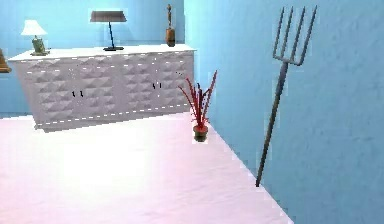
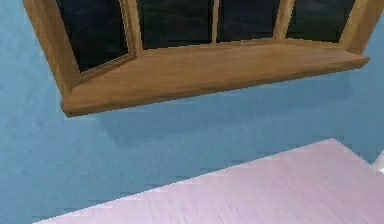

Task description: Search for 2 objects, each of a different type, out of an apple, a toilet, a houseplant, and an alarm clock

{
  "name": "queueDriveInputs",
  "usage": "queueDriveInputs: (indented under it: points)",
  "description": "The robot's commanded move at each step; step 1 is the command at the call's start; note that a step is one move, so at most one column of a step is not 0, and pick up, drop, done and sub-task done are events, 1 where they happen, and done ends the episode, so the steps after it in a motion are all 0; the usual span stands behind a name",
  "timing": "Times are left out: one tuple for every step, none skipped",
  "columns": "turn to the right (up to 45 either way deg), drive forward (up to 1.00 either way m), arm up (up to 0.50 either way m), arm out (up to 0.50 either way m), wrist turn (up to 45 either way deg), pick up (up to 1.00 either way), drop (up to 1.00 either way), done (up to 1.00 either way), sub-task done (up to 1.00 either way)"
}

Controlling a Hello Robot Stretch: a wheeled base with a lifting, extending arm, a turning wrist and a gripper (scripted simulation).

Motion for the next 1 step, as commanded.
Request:
queueDriveInputs:
  points:
    - [0.0, 1.0, 0.0, 0.0, 0.0, 0.0, 0.0, 0.0, 0.0]
